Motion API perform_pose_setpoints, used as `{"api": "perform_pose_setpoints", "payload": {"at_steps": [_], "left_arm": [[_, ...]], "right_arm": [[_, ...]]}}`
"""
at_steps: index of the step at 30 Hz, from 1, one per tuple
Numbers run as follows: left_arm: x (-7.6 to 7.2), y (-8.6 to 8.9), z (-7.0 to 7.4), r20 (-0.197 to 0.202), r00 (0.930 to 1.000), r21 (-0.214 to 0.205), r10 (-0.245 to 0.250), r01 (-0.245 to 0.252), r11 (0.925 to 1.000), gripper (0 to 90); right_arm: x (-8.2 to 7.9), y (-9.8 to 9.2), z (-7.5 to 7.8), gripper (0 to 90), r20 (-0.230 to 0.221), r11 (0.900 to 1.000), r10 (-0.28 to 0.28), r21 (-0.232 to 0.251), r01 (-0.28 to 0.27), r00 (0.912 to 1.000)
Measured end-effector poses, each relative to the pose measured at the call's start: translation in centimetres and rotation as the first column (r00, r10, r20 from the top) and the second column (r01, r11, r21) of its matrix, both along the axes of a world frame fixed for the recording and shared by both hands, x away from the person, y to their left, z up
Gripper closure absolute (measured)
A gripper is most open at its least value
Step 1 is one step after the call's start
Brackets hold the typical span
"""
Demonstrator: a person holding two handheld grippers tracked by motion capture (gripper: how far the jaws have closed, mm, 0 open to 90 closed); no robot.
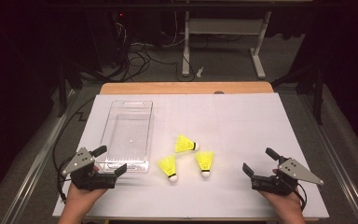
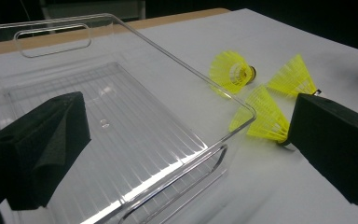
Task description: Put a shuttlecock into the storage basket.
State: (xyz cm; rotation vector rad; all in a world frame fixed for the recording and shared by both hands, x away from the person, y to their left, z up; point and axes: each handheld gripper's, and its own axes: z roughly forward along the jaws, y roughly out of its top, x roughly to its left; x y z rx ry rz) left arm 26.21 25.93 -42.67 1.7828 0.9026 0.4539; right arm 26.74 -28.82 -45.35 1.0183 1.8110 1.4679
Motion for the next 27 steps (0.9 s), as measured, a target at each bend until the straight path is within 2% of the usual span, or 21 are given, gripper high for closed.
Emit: {"api": "perform_pose_setpoints", "payload": {"at_steps": [9,10,18,19,21,27], "left_arm": [[0.0,1.2,0.0,-0.003,0.9997,0.006,0.023,-0.023,0.9997,0.1],[-0.1,1.7,0.0,-0.002,0.9993,0.009,0.037,-0.037,0.9993,0.1],[-0.2,3.7,-0.1,-0.004,0.9963,-0.031,0.086,-0.086,0.9958,0.1],[-0.2,4.3,-0.1,-0.019,0.9948,-0.048,0.100,-0.101,0.9938,0.1],[-0.2,4.6,-0.2,-0.017,0.9939,-0.047,0.109,-0.110,0.9928,0.1],[-0.3,6.5,-0.5,-0.026,0.9872,-0.079,0.158,-0.159,0.9841,0.1]], "right_arm": [[0.0,0.0,0.0,0.3,0.005,1.0000,0.003,0.003,-0.003,1.0000],[0.0,-0.1,0.0,0.3,0.004,1.0000,0.003,0.004,-0.003,1.0000],[0.0,-0.1,0.1,0.3,0.008,1.0000,0.000,0.006,0.000,1.0000],[0.0,-0.1,0.1,0.3,0.007,1.0000,0.000,0.004,0.000,1.0000],[0.0,-0.1,0.1,0.3,0.007,1.0000,0.000,0.003,0.000,1.0000],[0.0,-0.1,0.1,0.3,0.000,1.0000,0.000,0.003,0.000,1.0000]]}}
